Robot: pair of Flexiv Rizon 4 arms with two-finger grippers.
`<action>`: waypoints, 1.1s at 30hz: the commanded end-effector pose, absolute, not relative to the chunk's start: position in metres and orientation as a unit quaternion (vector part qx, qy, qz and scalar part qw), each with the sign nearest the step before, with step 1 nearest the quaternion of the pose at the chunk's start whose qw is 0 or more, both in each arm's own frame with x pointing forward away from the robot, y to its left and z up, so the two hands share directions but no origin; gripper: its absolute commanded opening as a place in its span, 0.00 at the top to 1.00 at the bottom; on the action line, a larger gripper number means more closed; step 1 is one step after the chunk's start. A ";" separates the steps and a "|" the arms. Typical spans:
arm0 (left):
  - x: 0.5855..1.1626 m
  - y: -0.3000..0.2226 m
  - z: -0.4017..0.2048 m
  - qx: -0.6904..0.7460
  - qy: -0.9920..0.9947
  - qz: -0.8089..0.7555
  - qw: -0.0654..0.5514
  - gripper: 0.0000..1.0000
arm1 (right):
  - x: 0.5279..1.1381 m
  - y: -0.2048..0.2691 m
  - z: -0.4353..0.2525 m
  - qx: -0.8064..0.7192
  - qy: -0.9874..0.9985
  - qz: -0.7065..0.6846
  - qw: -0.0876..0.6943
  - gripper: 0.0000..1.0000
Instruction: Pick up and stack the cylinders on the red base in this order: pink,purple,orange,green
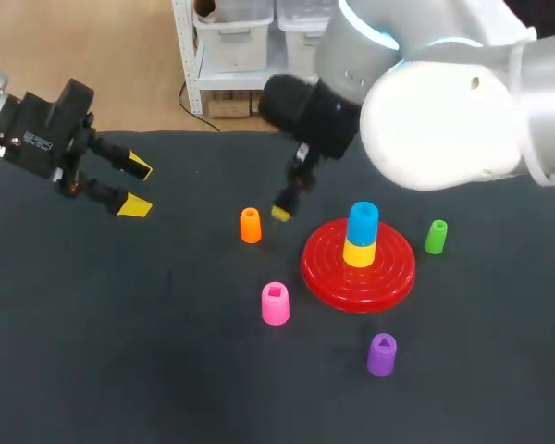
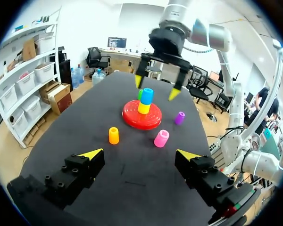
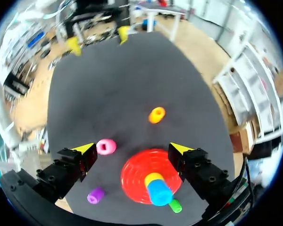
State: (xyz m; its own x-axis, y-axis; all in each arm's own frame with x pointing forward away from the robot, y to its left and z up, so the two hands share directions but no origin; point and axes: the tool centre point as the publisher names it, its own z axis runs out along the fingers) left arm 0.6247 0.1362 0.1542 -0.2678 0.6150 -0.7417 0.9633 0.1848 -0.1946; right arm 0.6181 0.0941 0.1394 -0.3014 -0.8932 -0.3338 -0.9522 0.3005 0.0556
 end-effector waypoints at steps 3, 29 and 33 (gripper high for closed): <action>0.624 0.137 0.153 0.546 0.723 -0.332 0.264 0.00 | 0.587 0.094 0.117 -0.772 0.632 0.065 -0.001 0.00; 0.624 0.137 0.153 0.546 0.723 -0.332 0.264 0.00 | 0.569 0.106 0.093 -0.788 0.614 0.050 0.020 0.00; 0.624 0.137 0.153 0.546 0.723 -0.332 0.264 0.00 | 0.561 0.116 0.077 -0.800 0.598 0.047 -0.003 0.00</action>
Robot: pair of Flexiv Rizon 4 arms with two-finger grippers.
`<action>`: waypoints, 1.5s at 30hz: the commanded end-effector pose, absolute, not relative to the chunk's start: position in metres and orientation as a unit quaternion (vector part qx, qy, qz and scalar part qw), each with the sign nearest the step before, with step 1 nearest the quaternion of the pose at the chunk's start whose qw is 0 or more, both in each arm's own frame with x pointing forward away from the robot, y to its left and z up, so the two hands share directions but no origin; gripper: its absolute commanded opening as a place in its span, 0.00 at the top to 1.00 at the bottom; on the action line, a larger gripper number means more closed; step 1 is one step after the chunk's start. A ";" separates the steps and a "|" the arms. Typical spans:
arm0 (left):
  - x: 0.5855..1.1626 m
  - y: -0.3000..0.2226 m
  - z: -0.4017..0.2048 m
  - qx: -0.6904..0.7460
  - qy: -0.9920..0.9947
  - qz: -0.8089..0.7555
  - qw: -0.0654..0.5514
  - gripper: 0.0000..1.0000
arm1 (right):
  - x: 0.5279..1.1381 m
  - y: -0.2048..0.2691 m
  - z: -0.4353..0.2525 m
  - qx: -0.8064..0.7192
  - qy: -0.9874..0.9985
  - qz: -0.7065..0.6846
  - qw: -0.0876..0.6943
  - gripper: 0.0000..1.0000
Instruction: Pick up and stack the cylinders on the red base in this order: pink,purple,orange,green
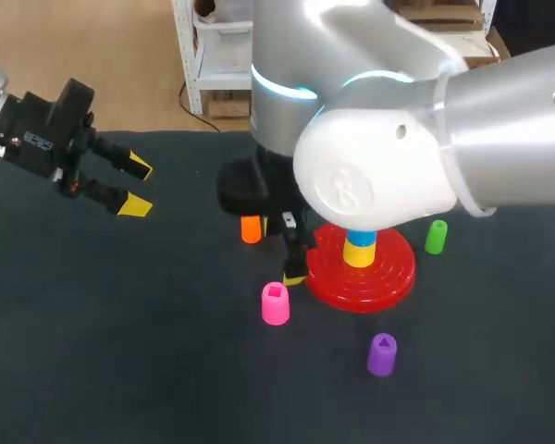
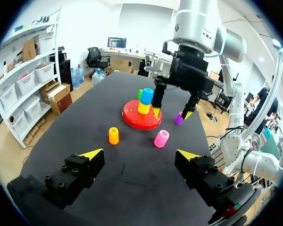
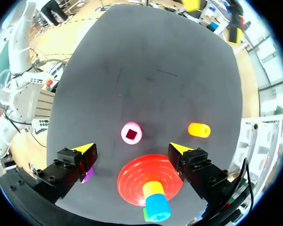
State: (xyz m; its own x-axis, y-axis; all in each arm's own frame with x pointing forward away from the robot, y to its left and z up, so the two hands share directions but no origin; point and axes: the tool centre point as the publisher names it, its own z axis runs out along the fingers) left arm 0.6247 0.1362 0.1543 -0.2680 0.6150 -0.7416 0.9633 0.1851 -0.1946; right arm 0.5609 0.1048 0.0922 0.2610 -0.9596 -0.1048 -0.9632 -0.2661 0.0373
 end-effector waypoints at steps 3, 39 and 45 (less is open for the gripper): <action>0.624 0.137 0.153 0.546 0.723 -0.332 0.264 0.00 | 0.556 0.120 0.064 -0.805 0.591 0.050 -0.018 0.00; 0.624 0.137 0.153 0.546 0.723 -0.332 0.264 0.00 | 0.543 0.113 0.036 -0.770 0.637 0.022 -0.009 0.01; 0.624 0.137 0.153 0.546 0.723 -0.332 0.264 0.00 | 0.545 0.114 0.036 -0.768 0.640 0.020 -0.010 0.06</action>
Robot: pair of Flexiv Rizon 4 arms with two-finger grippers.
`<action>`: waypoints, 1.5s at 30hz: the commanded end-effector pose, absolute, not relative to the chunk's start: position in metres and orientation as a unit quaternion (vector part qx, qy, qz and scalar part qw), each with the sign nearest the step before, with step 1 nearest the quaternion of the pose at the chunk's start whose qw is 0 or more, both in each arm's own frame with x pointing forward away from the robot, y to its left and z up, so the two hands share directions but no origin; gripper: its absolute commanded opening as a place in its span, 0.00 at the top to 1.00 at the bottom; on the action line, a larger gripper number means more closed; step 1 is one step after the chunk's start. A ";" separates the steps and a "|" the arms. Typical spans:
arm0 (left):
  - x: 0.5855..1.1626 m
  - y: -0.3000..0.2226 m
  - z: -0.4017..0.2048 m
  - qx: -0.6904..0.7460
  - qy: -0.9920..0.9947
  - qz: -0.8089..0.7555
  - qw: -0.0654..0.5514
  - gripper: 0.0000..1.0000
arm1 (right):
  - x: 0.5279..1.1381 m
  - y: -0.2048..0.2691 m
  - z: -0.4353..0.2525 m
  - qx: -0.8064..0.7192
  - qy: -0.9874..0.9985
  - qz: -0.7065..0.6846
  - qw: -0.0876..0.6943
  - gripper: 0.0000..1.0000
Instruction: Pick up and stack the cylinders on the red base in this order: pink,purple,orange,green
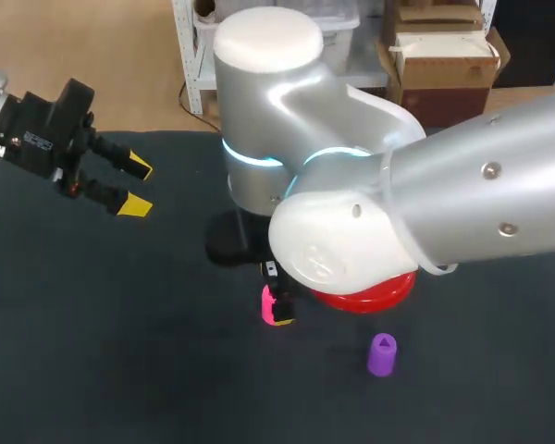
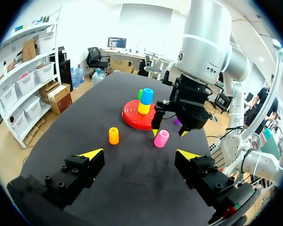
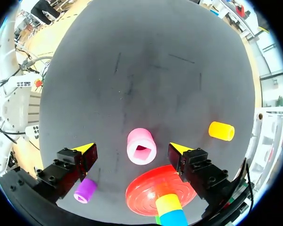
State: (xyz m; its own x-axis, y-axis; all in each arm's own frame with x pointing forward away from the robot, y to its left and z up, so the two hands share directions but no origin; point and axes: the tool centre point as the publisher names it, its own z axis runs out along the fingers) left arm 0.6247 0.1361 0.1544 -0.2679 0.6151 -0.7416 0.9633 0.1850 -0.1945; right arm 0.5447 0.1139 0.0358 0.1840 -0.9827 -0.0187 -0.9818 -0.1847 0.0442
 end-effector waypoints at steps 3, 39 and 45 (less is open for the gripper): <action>0.624 0.137 0.153 0.546 0.723 -0.332 0.264 0.00 | 0.546 0.113 0.035 0.766 -0.643 -0.020 0.010 0.12; 0.624 0.137 0.153 0.546 0.723 -0.332 0.264 0.00 | 0.579 0.072 0.160 0.725 -0.683 0.055 -0.066 1.00; 0.624 0.137 0.153 0.546 0.723 -0.332 0.264 0.00 | 0.586 0.034 0.197 0.692 -0.718 0.051 -0.064 1.00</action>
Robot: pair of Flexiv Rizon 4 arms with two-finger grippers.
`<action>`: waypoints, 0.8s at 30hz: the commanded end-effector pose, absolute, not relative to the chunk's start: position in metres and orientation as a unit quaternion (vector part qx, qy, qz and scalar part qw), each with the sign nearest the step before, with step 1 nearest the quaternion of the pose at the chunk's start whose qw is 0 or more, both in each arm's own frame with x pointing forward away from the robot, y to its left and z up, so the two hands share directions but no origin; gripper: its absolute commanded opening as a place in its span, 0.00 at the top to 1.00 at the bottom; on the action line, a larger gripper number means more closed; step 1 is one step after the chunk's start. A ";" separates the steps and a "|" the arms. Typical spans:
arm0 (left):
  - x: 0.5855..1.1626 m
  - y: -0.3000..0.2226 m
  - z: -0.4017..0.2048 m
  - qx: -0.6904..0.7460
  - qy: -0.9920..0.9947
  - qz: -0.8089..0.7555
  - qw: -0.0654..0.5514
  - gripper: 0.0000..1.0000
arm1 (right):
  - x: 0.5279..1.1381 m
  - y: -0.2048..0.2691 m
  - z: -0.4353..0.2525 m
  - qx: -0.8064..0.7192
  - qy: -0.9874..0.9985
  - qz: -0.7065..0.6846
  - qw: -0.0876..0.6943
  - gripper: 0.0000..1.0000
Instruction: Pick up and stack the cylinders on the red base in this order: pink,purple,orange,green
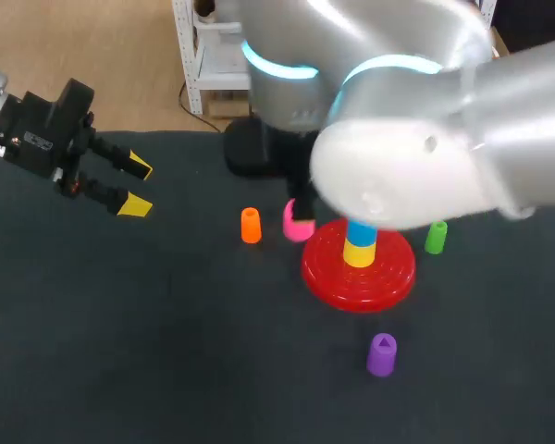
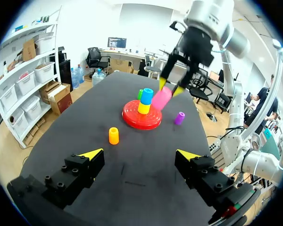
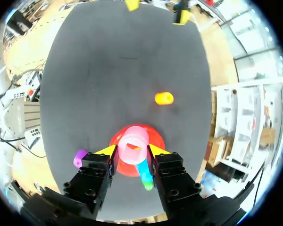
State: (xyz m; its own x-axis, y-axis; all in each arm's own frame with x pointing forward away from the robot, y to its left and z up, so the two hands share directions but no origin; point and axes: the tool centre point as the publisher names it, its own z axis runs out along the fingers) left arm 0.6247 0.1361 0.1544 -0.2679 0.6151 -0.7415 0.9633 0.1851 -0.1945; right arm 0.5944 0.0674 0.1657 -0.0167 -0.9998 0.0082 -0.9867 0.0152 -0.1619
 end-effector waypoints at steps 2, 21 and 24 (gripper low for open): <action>0.624 0.137 0.153 0.546 0.723 -0.332 0.264 0.00 | 0.589 0.022 0.199 -0.681 0.729 -0.044 0.055 1.00; 0.624 0.137 0.153 0.546 0.723 -0.332 0.264 0.00 | 0.620 -0.028 0.171 -0.643 0.766 0.022 0.022 1.00; 0.624 0.137 0.153 0.546 0.723 -0.332 0.264 0.00 | 0.628 -0.029 0.167 -0.644 0.764 0.025 0.018 1.00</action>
